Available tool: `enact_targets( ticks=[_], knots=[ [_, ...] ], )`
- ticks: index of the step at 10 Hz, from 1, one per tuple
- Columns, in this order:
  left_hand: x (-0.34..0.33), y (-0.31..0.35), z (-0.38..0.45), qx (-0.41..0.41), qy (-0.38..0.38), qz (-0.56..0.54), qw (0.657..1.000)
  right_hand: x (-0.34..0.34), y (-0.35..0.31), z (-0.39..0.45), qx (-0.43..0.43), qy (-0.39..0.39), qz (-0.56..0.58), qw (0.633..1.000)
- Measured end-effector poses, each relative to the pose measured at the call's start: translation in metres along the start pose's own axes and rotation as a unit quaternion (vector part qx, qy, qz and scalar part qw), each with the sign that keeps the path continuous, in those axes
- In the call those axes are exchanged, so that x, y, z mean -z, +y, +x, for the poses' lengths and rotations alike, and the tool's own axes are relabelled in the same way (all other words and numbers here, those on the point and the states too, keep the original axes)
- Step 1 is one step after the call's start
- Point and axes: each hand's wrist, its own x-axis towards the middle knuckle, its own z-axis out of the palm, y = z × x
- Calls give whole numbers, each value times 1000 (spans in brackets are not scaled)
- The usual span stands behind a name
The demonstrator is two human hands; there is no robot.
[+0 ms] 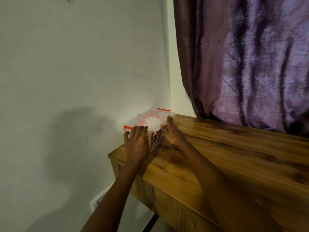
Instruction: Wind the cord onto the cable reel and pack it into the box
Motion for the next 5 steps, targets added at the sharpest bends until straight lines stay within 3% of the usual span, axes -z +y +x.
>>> enact_targets(
  ticks=[2,4,5],
  knots=[
    [-6,-7,-1,-3,12,-3,1000,-7,-1,2,13,-4,34,999],
    [-8,5,0,64,-10,-45,997,11,2,-10,14,-14,65,998],
    [-7,18,0,76,-30,-50,995,27,13,-25,30,17,70,997]
  ],
)
